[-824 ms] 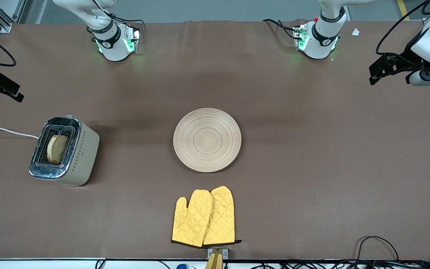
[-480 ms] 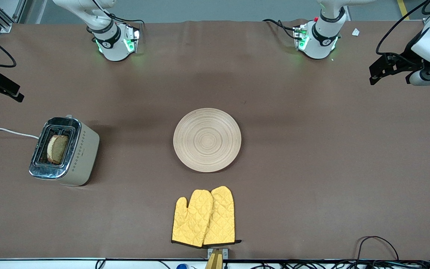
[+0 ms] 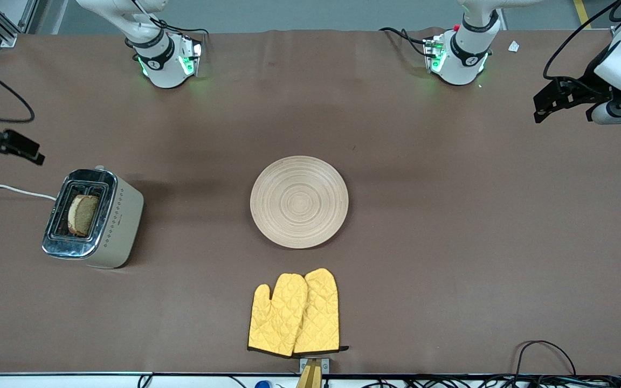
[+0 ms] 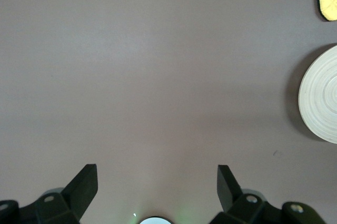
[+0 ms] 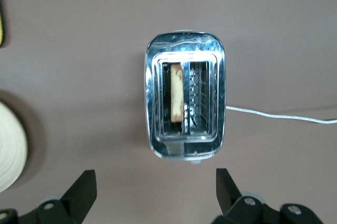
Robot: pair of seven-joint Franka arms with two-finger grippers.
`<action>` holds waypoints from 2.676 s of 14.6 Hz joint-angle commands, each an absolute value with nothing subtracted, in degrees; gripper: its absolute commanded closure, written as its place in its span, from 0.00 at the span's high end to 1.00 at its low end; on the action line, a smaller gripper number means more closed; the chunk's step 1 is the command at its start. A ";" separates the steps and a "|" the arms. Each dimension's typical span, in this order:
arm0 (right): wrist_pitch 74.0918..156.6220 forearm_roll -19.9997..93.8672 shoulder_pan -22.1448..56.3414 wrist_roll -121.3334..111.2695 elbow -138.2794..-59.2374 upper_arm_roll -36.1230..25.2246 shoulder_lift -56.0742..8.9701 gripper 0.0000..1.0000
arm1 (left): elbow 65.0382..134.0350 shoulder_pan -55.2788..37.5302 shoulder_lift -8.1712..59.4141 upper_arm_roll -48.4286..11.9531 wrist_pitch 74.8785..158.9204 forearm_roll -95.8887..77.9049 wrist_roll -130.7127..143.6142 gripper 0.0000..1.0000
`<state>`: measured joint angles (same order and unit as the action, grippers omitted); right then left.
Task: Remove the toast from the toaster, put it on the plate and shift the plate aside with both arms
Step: 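Move the right gripper toward the chrome toaster, then lower the right gripper into the toaster slot and grasp the toast, then lift the toast out of the toaster with the right gripper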
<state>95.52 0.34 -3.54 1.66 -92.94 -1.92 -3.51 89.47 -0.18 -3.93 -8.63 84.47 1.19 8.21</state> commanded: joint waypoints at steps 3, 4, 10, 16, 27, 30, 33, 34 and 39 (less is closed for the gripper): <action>102.02 7.12 -7.82 -0.52 -92.46 -1.23 -14.83 1.00 | 88.15 -0.09 -2.81 -8.61 83.50 1.84 7.21 1.00; 103.52 7.03 -7.74 -0.88 -92.55 -1.23 -17.12 1.00 | 88.15 -0.09 -2.81 -8.70 83.50 1.85 7.29 1.00; 104.77 6.07 -7.65 -1.75 -92.90 -1.23 -23.20 0.86 | 88.24 -0.09 -2.81 -8.70 83.50 1.85 7.29 1.00; 104.50 1.76 -6.42 -2.99 -92.46 -1.14 -23.03 0.12 | 88.24 -0.18 -2.90 -8.70 83.50 1.93 7.21 1.00; 91.76 1.84 -0.01 -1.33 -82.00 -0.70 -18.55 0.05 | 88.16 -0.18 -3.34 -8.70 82.97 1.67 7.12 1.00; 90.35 2.37 5.16 7.10 -82.00 -0.70 -18.28 0.05 | 88.15 -0.26 -3.52 -8.70 82.62 1.58 7.12 1.00; 90.53 5.52 10.01 10.62 -82.62 -0.62 -18.81 0.05 | 88.15 -0.26 -3.43 -8.79 82.62 1.58 7.21 1.00; 90.61 8.76 10.80 11.68 -82.79 -0.62 -18.98 0.05 | 88.15 -0.35 -3.34 -8.79 82.62 1.58 7.21 1.00; 94.56 25.20 15.02 12.83 -83.58 -0.70 -23.37 0.05 | 88.24 -0.26 -3.16 -8.79 82.71 1.49 7.29 1.00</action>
